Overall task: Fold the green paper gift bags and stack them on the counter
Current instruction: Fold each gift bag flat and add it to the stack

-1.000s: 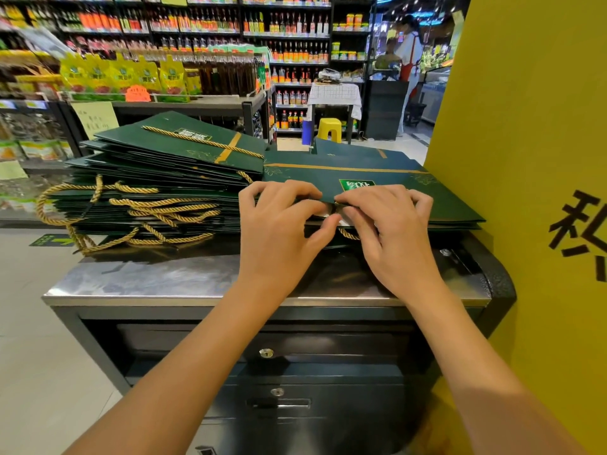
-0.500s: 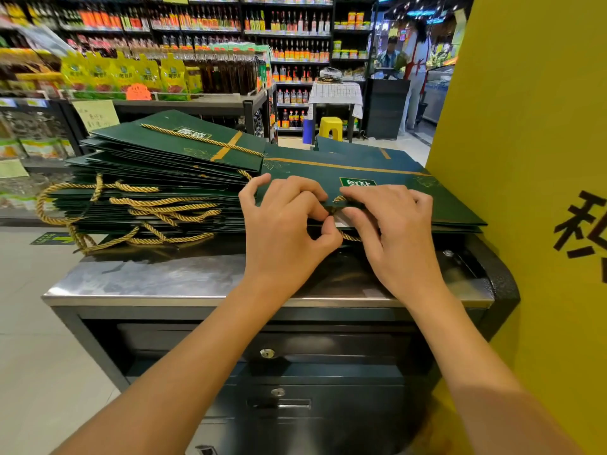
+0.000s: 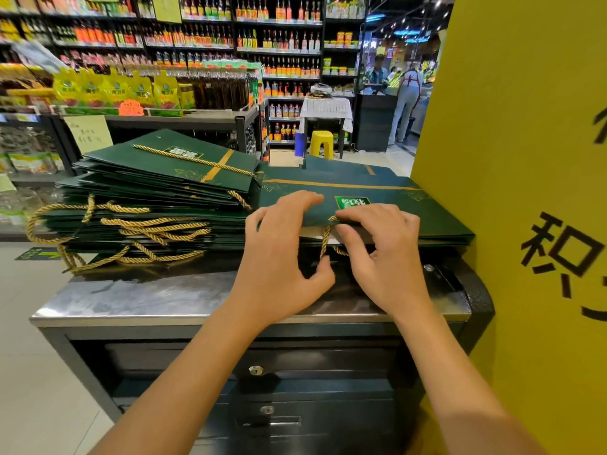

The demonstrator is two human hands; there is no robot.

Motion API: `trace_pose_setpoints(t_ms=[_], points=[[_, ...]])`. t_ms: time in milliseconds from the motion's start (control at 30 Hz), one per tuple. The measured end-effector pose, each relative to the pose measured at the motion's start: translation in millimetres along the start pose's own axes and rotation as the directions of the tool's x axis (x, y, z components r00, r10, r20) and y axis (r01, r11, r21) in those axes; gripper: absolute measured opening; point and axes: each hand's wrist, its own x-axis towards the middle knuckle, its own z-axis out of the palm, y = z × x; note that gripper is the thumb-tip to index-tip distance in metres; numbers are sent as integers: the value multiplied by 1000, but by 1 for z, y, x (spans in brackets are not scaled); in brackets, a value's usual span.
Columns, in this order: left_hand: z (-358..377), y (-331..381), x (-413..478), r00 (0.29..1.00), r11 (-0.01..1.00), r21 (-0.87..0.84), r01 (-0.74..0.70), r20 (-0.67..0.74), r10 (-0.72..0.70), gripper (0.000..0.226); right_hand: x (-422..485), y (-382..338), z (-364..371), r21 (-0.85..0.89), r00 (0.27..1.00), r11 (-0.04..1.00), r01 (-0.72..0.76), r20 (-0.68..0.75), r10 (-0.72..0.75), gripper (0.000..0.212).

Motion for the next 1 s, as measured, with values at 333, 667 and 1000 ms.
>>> trace_pose_setpoints(t_ms=[333,667,1000], points=[[4,-5,35,978,863,472,-177,180,102,43,0,-3,-7,111,992,991,-76,-92,86,23],[-37,14,66,991,947,320,-34,-111,74,37,7,-11,-54,261,871,931,-256,-355,340,55],[-83,27,90,919,916,-335,218,-246,-309,20,55,-26,-90,525,830,767,-368,-186,526,63]])
